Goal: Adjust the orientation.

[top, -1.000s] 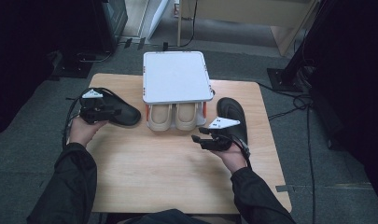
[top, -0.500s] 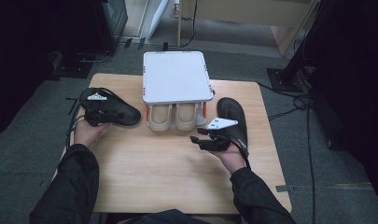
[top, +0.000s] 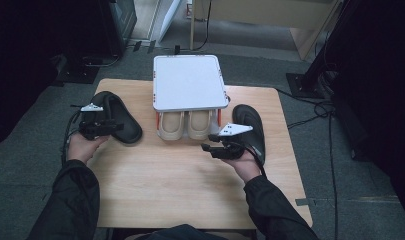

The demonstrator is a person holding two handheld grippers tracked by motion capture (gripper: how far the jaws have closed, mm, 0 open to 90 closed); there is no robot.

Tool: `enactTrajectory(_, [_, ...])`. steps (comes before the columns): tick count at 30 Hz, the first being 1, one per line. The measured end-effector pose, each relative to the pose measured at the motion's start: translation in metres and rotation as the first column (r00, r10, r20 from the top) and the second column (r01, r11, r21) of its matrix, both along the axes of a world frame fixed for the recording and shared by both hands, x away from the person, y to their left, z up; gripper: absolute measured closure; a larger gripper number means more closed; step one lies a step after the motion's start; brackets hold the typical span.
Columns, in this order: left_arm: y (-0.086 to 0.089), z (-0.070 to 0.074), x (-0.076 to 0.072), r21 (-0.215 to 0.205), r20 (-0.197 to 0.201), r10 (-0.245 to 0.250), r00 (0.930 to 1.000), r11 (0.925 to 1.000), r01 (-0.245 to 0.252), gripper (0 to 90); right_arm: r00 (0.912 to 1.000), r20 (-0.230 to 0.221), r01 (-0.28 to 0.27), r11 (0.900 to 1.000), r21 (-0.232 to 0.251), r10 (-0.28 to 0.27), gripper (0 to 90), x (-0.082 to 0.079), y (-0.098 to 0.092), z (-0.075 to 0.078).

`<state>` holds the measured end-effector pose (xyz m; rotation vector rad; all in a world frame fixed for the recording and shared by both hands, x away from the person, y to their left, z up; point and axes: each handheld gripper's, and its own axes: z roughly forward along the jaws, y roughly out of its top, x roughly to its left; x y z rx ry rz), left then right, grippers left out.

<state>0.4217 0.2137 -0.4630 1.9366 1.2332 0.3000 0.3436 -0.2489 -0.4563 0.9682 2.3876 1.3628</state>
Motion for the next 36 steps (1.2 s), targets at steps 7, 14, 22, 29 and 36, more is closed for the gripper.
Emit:
enactTrajectory(7, [0.016,0.006,0.003,0.005,0.032,0.085,0.9959,0.9963,-0.085,46.7,0.9997,-0.008,-0.022,1.0,-0.008,0.022,51.0,0.003,0.009,-0.001])
enactTrajectory(14, [0.022,-0.003,0.019,0.01,0.019,0.124,0.9921,0.9922,-0.124,45.2,0.9998,-0.013,-0.018,1.0,-0.011,0.018,51.3,0.003,0.007,-0.001])
enactTrajectory(22, [0.022,-0.013,0.032,0.02,-0.029,0.145,0.989,0.9893,-0.145,46.9,0.9998,-0.019,0.0,1.0,-0.014,-0.001,51.3,-0.002,0.002,-0.003])
enactTrajectory(29, [0.025,-0.015,0.036,0.024,-0.031,0.148,0.9884,0.9888,-0.148,56.8,0.9999,-0.015,0.006,1.0,-0.014,-0.006,51.3,-0.008,-0.001,-0.004])
enactTrajectory(36, [0.029,-0.018,0.037,-0.029,-0.054,0.152,0.9869,0.9877,-0.154,60.3,0.9999,-0.011,0.01,1.0,-0.012,-0.011,51.2,-0.01,-0.003,-0.004])
